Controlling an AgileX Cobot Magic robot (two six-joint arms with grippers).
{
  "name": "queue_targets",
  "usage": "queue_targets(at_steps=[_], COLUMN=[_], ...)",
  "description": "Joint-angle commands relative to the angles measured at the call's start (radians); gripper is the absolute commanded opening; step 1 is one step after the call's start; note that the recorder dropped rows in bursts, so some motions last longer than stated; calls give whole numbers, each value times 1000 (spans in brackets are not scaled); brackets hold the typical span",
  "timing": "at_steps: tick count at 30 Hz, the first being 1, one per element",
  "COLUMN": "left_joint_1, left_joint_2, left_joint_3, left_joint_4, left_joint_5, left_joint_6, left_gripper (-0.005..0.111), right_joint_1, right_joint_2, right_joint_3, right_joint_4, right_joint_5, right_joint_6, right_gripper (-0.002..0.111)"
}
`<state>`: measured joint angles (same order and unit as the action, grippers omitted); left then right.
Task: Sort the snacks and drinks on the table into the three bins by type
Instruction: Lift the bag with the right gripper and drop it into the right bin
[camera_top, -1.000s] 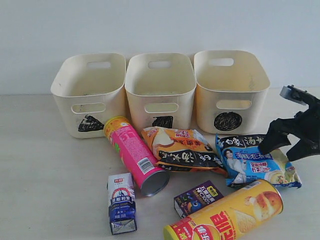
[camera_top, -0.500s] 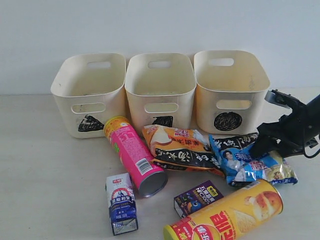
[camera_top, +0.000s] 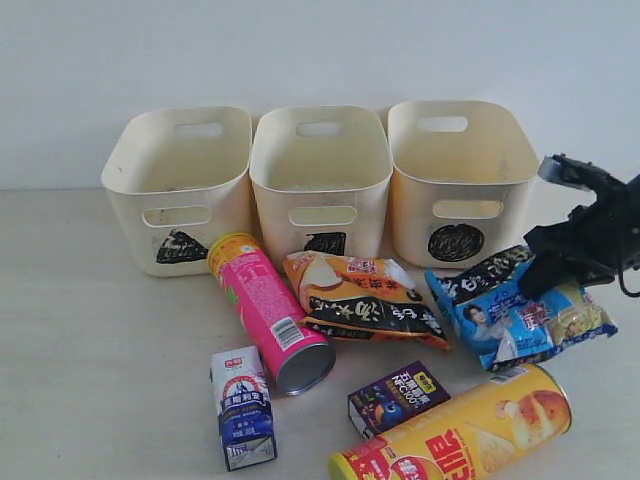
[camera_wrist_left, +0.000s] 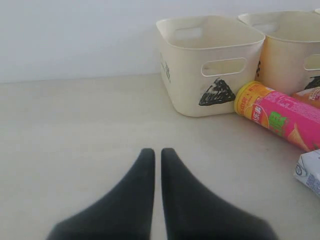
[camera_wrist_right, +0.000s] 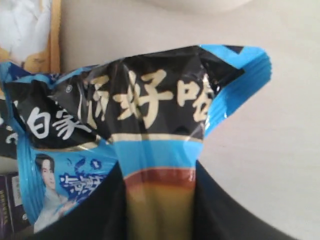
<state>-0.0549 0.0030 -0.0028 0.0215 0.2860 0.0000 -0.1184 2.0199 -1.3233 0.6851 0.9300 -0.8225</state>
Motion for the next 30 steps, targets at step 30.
queue_targets(at_steps=[30], left_joint_1=[4], left_joint_2=[-3], left_joint_3=[3], left_joint_4=[-5], left_joint_5=[-1], left_joint_6=[7], left_gripper=[4], right_joint_1=[34], right_joint_2=[-157], right_joint_3=[-327], right_joint_4=[353], right_joint_5=[-262], right_joint_6=[1], right_gripper=[0])
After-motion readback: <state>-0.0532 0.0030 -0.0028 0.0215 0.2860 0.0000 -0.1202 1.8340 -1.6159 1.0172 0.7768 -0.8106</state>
